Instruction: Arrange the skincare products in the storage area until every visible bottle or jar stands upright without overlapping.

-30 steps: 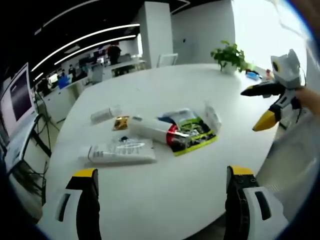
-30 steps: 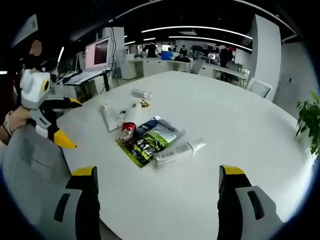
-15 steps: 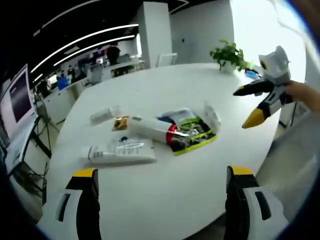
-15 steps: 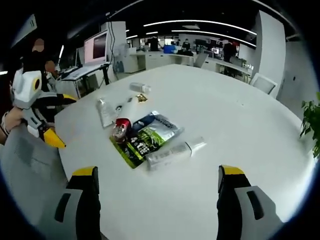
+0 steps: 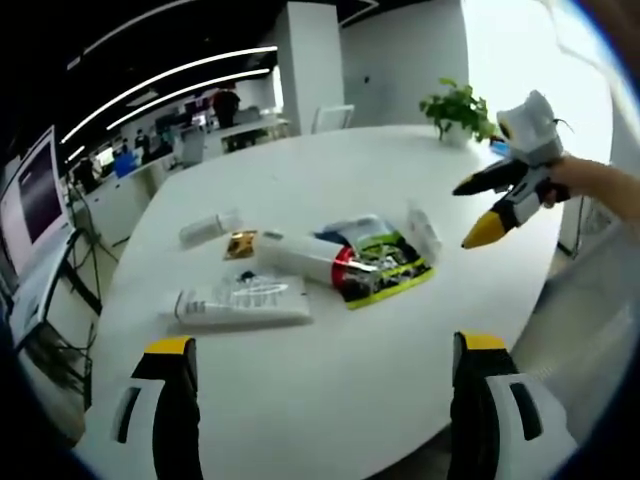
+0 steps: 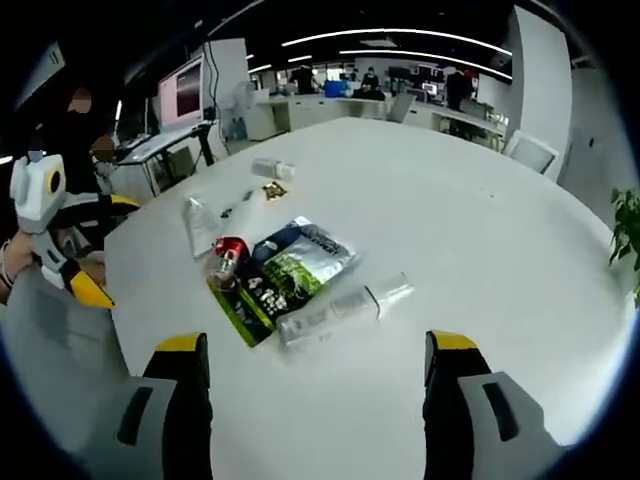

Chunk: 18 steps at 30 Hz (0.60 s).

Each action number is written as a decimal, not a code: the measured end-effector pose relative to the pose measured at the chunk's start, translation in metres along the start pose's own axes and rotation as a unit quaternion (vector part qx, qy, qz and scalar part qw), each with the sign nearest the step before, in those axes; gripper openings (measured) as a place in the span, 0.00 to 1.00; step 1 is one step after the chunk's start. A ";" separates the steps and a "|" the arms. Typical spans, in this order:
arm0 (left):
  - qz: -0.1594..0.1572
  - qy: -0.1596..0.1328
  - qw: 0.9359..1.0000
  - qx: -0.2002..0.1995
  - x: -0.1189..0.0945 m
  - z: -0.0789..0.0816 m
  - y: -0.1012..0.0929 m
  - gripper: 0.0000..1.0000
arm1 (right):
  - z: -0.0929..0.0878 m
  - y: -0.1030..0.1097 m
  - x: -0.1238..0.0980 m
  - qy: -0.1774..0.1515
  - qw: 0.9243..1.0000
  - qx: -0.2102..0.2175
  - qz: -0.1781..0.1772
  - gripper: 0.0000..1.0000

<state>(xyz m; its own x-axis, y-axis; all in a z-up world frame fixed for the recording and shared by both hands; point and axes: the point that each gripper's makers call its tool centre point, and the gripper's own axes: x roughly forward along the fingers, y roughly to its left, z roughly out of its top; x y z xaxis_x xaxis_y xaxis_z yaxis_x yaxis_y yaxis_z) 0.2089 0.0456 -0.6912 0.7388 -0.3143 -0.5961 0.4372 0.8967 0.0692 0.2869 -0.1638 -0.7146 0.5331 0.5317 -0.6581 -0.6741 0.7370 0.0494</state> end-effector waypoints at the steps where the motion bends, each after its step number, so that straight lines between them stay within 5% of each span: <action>1: -0.001 0.001 1.000 0.000 0.000 0.000 0.000 0.99 | 0.001 0.002 0.001 -0.001 1.000 0.004 0.005 0.81; 18: 0.006 0.001 1.000 -0.002 -0.001 -0.001 0.001 0.99 | 0.020 0.003 0.024 0.020 1.000 -0.014 0.018 0.67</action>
<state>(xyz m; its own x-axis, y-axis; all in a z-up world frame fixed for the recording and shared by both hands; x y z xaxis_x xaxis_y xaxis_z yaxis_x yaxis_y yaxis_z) 0.2085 0.0469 -0.6914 0.7427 -0.3024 -0.5975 0.4262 0.9017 0.0734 0.3076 -0.1410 -0.7154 0.4876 0.5402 -0.6859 -0.7068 0.7055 0.0531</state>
